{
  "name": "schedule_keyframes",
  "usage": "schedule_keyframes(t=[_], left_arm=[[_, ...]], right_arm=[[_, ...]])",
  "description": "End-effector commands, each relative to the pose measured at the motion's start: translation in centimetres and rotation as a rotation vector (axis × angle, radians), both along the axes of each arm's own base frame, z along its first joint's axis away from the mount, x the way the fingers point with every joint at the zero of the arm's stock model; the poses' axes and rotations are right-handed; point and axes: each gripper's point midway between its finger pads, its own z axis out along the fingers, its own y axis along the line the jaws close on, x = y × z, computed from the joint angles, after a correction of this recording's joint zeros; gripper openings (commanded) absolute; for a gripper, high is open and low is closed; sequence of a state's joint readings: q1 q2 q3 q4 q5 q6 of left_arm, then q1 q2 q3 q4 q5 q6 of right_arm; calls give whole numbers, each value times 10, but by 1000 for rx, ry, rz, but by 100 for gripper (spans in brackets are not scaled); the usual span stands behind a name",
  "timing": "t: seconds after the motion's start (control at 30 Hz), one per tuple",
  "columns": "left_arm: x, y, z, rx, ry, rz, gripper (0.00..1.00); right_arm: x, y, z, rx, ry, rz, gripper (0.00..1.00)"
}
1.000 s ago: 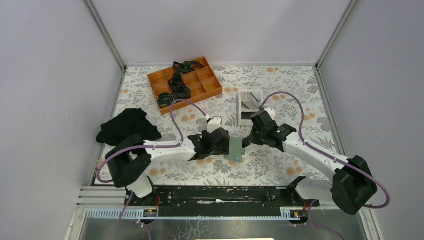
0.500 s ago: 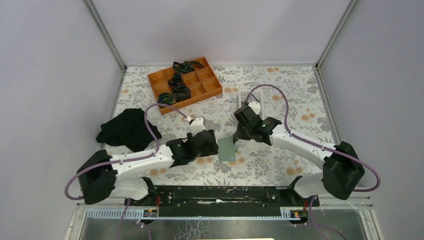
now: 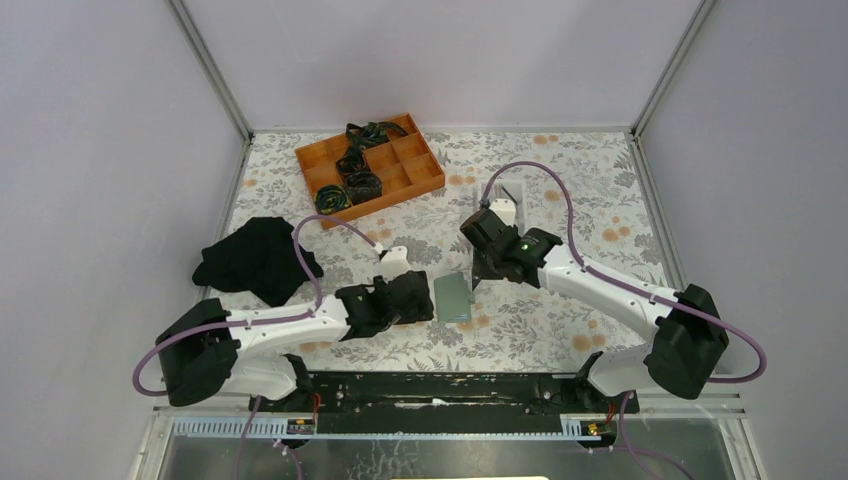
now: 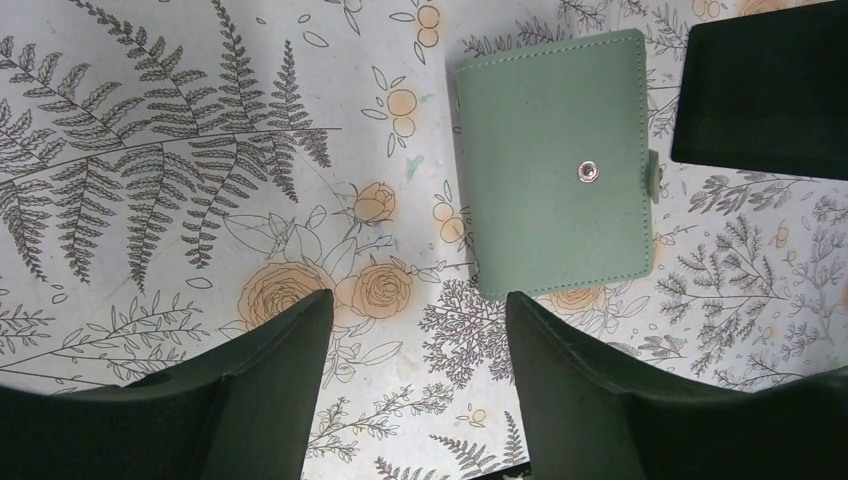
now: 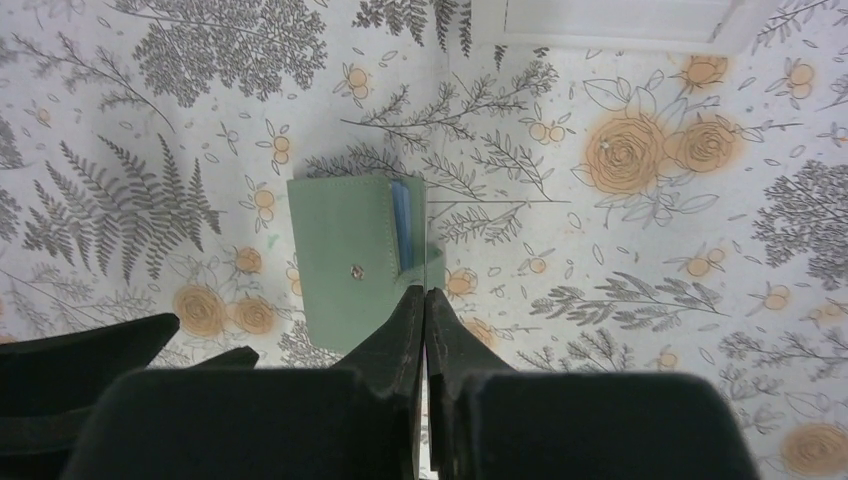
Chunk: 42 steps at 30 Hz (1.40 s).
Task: Put the credit cards into the card holder
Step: Adjust the credit card.
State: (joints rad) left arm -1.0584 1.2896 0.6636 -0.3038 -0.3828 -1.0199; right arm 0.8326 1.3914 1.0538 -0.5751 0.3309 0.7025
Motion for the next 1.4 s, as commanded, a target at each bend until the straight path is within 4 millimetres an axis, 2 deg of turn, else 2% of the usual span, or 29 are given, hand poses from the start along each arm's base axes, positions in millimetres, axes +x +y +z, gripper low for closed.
schedule_keyframes(t=[0.0,0.17,0.3,0.57,0.7,0.87,1.03,1.2,1.37], left_arm=[[4,-12,14,-24,-24,-9,71],[14,-30,47,-109,-113,-60,75],[14,-46,78,-262,-195,-121,77],[5,-49,97,-497,-225,-122,79],[6,-52,110,-578,-232,-114,79],[13,-48,131,-718,-247,-83,79],[15,-39,135,-833,-224,-53,76],[9,-43,136,-904,-201,-72,72],[8,-45,146,-966,-201,-90,67]], right_arm=[[2,-6,30,-52,-63,32,0],[-2,-8,58,-5,-108,54,0],[-19,4,75,129,-98,110,0],[-48,22,105,409,-109,168,0],[-56,30,112,505,-106,185,0],[-63,27,117,554,-109,182,0],[-69,30,116,612,-103,186,0],[-73,37,113,667,-85,187,0],[-73,40,114,715,-92,183,0]])
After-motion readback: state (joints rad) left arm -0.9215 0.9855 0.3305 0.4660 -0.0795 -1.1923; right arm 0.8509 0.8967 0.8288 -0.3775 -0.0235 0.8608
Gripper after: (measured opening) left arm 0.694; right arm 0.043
